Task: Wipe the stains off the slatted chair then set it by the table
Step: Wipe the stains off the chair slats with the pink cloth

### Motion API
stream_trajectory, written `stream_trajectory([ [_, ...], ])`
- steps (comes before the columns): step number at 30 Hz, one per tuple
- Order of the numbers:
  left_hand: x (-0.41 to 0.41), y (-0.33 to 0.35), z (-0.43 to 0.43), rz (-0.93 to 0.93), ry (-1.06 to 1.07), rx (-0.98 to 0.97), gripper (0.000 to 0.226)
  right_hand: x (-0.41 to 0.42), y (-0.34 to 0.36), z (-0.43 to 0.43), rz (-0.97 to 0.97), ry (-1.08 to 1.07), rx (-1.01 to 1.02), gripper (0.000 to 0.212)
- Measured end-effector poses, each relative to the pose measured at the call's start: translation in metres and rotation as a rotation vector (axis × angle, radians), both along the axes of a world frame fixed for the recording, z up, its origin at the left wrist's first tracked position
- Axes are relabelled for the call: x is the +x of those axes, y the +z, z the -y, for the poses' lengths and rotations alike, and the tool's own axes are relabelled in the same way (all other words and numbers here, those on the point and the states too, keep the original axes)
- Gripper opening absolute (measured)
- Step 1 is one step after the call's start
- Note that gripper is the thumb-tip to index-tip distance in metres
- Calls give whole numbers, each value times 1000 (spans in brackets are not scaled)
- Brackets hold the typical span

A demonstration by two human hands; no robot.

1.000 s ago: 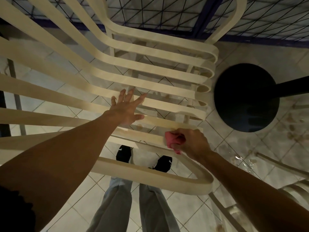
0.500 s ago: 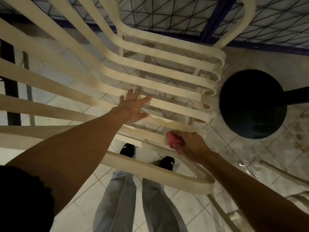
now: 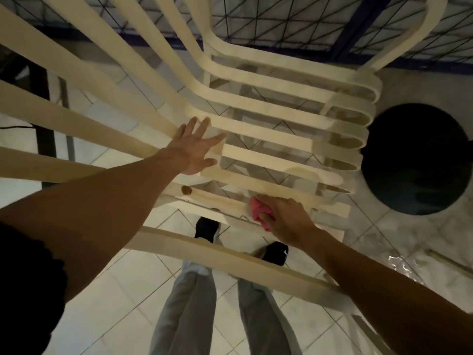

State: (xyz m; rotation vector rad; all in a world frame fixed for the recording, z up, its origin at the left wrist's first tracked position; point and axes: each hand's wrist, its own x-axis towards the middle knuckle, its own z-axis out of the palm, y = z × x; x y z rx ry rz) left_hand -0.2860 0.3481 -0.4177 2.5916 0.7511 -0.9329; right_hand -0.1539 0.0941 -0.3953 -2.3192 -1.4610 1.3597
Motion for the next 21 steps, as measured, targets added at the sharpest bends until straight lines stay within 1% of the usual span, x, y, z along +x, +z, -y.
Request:
stream_trajectory([
  [3,-5,-10,0,16,-28,-19,76,-11,-1,-21,-36,23,22,31],
  [5,-3,-12,3,53,-16,-42,82,-18,-5,-33,-61,41,29,30],
  [9,-1,-15,2,78,-40,-26,101,-28,-12,-46,-27,58,14,38],
  [12,-1,-16,-3,45,-47,-6,109,-30,-11,-42,-13,59,45,41],
  [14,-1,-17,-3,32,-53,-11,111,-27,-10,-36,-1,57,71,44],
  [18,-1,-17,-4,21,-57,-14,112,-24,-4,-24,68,48,32,44],
  [21,1,-17,-3,5,-56,-15,112,-29,-1,-25,95,37,26,36],
])
